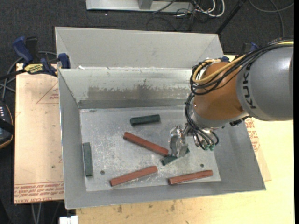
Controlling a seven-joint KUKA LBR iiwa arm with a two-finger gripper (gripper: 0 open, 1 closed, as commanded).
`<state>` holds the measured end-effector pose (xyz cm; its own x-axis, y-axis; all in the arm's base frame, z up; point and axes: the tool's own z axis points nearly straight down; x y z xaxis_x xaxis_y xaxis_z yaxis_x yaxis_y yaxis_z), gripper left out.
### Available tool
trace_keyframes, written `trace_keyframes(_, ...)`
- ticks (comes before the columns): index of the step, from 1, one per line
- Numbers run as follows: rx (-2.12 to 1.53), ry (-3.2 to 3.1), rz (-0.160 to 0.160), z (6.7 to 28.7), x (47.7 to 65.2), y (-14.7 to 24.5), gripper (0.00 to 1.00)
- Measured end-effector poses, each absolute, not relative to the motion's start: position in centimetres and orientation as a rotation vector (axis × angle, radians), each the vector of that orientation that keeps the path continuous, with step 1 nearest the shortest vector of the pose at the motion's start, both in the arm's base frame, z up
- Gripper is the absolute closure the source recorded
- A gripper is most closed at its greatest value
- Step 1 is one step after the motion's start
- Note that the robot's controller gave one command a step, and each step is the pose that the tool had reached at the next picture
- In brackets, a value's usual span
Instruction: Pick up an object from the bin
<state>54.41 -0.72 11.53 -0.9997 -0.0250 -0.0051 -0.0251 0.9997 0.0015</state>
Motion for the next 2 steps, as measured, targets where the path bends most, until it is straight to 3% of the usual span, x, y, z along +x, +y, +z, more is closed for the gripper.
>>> trace_keyframes(1,-0.041,3.139,0.002,11.4,54.3,-0.7,0.00)
trace_keyframes(2,-0.021,3.145,0.001,6.7,53.9,-2.8,0.00)
